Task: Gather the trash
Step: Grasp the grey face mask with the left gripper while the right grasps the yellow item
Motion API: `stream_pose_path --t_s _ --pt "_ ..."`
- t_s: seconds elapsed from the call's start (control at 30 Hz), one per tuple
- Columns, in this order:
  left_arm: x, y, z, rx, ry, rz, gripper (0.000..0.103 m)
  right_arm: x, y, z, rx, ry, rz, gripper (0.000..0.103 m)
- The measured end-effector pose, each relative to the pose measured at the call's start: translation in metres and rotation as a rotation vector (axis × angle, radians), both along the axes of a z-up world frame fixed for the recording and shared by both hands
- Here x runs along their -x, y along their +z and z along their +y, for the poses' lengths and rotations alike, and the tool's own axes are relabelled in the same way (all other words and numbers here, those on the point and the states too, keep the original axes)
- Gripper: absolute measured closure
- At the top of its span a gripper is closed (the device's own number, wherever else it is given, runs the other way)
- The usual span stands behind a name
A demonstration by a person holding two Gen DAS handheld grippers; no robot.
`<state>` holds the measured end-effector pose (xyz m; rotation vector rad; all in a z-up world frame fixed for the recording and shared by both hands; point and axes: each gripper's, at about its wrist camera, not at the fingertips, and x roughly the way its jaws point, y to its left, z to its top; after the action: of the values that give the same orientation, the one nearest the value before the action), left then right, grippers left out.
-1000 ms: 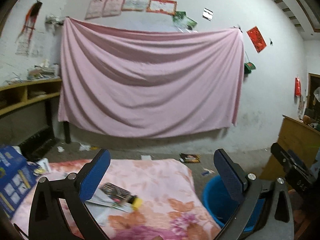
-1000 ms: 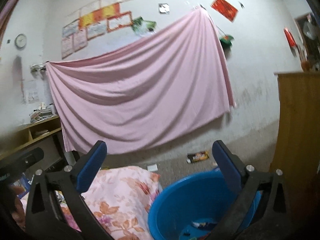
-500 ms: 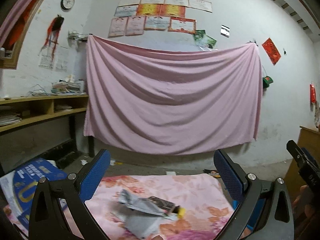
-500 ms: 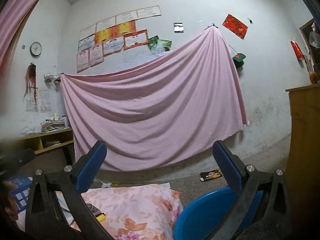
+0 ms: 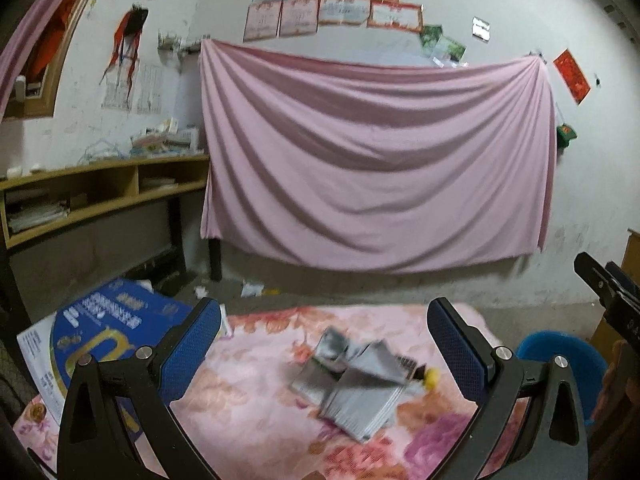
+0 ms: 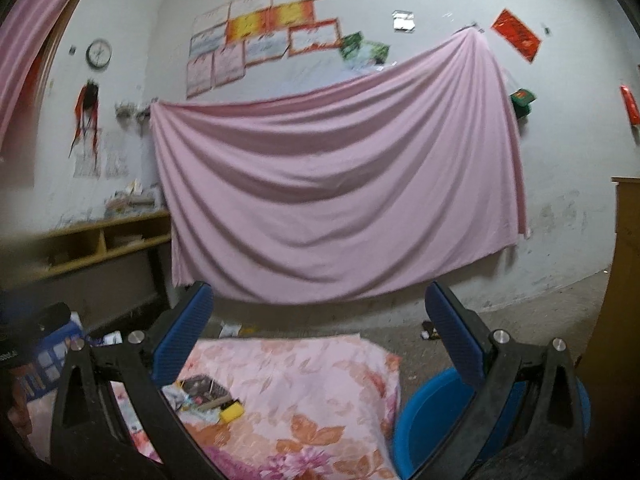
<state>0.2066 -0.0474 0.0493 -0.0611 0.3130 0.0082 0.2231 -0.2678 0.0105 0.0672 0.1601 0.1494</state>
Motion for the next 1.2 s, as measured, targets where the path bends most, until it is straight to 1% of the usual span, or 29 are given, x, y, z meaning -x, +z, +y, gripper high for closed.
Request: stream_pose_path --t_s 0.13,0.27,0.43,0.53,0.57,0.63,0.67,0.7,0.73,0.77,0.8,0.83,0.87,0.9,0.93,1.03,1.07,1.2 --pt "-0.006 -0.017 0.005 0.006 -0.005 0.066 0.002 -0.007 -0.01 0.015 0.053 0.029 0.052 0.0" --pt "-0.016 -0.032 0.006 0.0 -0.027 0.147 0.002 -0.019 -0.021 0.029 0.111 0.041 0.13 0.0" --pt "-0.029 -0.048 0.004 -0.019 -0.071 0.247 0.002 -0.037 -0.034 0.037 0.104 0.076 0.254 0.0" --pt "-0.041 -0.058 0.006 0.004 -0.086 0.315 0.002 -0.049 -0.041 0.039 0.087 0.095 0.321 0.0" --pt "-0.045 -0.06 0.009 0.014 -0.087 0.334 0.004 -0.055 -0.045 0.04 0.08 0.106 0.359 0.0" --pt "-0.051 -0.064 0.012 0.034 -0.099 0.363 0.009 -0.063 -0.051 0.043 0.074 0.114 0.409 0.001" --pt "-0.054 -0.067 0.012 0.042 -0.11 0.382 0.012 -0.067 -0.055 0.044 0.072 0.119 0.437 0.003" --pt "-0.058 -0.068 0.012 0.049 -0.123 0.4 0.014 -0.071 -0.06 0.046 0.072 0.125 0.461 0.008" --pt "-0.061 -0.072 0.012 0.054 -0.136 0.42 0.02 -0.074 -0.063 0.047 0.078 0.13 0.483 0.012" --pt "-0.066 -0.075 0.012 0.059 -0.152 0.441 0.027 -0.078 -0.067 0.05 0.09 0.135 0.509 0.014" --pt "-0.069 -0.078 0.011 0.064 -0.166 0.463 0.03 -0.08 -0.069 0.052 0.099 0.137 0.524 0.018" --pt "-0.071 -0.08 0.009 0.069 -0.179 0.483 0.036 -0.082 -0.071 0.054 0.107 0.141 0.537 0.022" --pt "-0.074 -0.083 0.008 0.075 -0.19 0.498 0.041 -0.085 -0.074 0.057 0.115 0.147 0.557 0.025" --pt "-0.078 -0.086 0.008 0.08 -0.2 0.514 0.043 -0.086 -0.076 0.058 0.116 0.152 0.567 0.029" --pt "-0.08 -0.088 0.007 0.086 -0.208 0.529 0.046 -0.088 -0.078 0.059 0.114 0.161 0.582 0.031" --pt "-0.087 -0.094 0.006 0.106 -0.231 0.56 0.049 -0.094 -0.083 0.064 0.092 0.199 0.623 0.033" --pt "-0.089 -0.096 0.006 0.112 -0.237 0.566 0.052 -0.096 -0.084 0.066 0.085 0.211 0.636 0.033" --pt "-0.095 -0.101 0.009 0.138 -0.255 0.589 0.059 -0.105 -0.09 0.077 0.089 0.238 0.683 0.034"
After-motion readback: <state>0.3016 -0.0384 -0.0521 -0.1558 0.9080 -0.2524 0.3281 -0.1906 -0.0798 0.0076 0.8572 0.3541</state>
